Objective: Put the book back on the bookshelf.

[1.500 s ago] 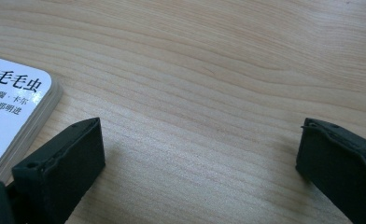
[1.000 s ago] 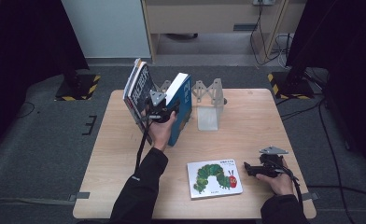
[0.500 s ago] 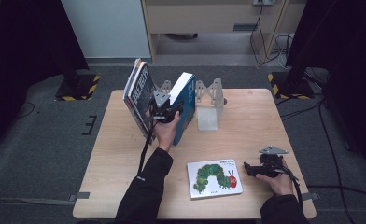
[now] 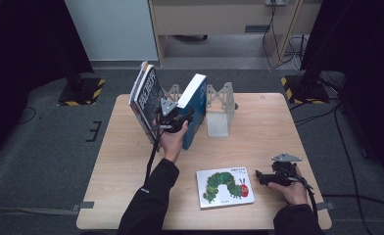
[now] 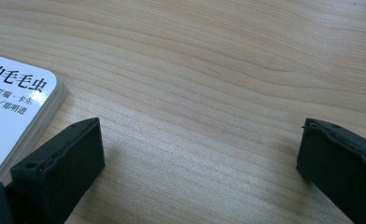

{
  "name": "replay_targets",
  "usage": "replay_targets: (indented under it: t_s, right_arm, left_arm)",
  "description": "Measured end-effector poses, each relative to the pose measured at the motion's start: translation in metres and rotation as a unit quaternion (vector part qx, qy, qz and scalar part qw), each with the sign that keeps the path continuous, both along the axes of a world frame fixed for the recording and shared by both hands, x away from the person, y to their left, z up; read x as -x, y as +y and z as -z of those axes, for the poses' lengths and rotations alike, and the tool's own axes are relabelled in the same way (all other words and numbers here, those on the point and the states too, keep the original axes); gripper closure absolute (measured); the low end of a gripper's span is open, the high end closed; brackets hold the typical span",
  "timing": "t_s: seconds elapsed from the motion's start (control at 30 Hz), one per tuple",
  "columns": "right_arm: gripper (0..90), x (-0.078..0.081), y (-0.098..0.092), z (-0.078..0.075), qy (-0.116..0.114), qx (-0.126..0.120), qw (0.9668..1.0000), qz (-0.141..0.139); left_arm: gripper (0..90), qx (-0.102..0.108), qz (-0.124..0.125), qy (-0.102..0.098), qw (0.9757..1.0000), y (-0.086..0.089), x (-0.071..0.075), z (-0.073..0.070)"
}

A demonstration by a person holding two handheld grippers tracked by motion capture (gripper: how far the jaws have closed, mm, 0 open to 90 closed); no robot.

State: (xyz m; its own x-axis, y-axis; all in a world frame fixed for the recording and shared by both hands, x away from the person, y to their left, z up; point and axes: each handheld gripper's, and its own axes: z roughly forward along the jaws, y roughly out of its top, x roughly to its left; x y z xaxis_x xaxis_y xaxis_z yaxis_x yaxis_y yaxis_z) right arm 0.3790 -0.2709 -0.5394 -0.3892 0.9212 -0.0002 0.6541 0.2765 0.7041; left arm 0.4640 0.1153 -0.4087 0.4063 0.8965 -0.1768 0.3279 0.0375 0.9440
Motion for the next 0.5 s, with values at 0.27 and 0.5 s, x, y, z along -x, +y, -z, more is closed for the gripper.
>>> replay_targets:
  t_s: [0.27, 0.5]
  right_arm:
    - [0.9, 0.0004, 0.0004, -0.0001, 0.0, 0.0, 1.0, 0.001]
    - [0.9, 0.0004, 0.0004, -0.0001, 0.0, 0.0, 1.0, 0.0]
  left_arm:
    - [57.5, -0.025, -0.004, -0.002, 0.9997, 0.0029, 0.0083, -0.0028]
    - [58.4, -0.028, -0.021, -0.006, 0.9994, -0.0049, 0.0035, -0.0026]
